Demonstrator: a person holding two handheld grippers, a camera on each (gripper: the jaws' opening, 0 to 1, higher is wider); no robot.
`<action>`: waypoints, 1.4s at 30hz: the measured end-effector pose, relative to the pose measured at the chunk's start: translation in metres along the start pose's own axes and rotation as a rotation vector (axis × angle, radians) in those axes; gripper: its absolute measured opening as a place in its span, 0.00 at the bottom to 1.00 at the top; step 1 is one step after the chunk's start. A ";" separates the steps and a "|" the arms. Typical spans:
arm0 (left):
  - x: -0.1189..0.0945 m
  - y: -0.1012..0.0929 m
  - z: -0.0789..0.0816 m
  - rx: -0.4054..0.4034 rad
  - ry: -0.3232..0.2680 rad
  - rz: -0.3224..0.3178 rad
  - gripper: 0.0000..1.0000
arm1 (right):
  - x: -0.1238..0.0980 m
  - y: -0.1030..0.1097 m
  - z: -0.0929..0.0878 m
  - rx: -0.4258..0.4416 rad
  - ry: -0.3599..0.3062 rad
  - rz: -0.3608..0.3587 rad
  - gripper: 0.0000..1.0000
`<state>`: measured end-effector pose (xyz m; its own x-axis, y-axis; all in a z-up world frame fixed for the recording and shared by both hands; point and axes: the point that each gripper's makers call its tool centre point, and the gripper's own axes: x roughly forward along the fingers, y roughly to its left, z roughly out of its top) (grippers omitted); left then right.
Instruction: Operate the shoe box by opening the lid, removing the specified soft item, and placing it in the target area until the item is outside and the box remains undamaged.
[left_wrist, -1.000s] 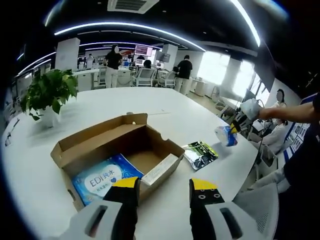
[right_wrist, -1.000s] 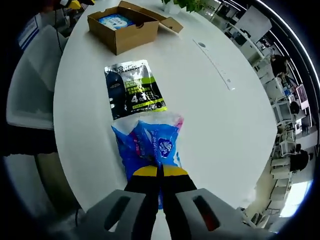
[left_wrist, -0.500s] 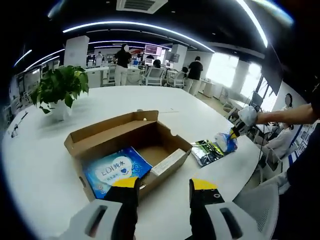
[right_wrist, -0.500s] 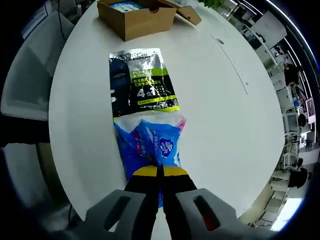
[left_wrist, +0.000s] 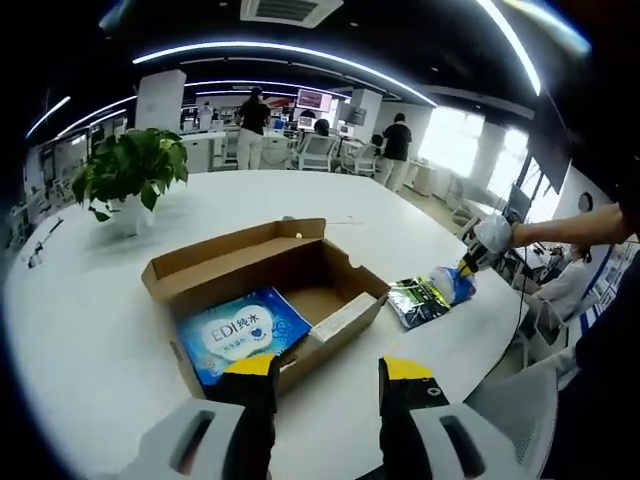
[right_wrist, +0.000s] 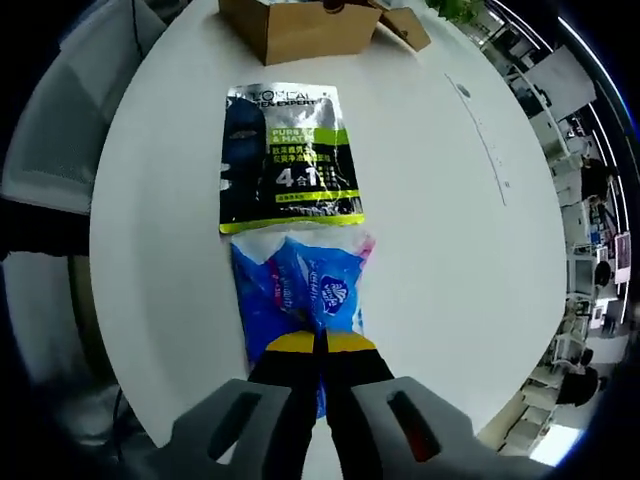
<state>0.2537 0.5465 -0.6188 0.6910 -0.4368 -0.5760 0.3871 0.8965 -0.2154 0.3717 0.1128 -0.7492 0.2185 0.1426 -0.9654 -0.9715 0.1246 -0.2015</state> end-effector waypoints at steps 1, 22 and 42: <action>0.000 0.000 -0.001 -0.001 0.000 0.001 0.40 | 0.001 0.000 0.000 -0.004 0.000 0.000 0.00; -0.010 0.000 -0.009 -0.029 -0.007 0.014 0.40 | 0.007 0.000 0.001 -0.058 0.025 0.009 0.02; -0.012 0.006 -0.005 -0.034 -0.028 -0.008 0.40 | -0.006 -0.007 -0.011 0.034 0.024 -0.009 0.23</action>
<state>0.2447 0.5572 -0.6177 0.7051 -0.4453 -0.5519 0.3721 0.8948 -0.2467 0.3764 0.0998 -0.7438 0.2249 0.1178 -0.9672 -0.9657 0.1589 -0.2052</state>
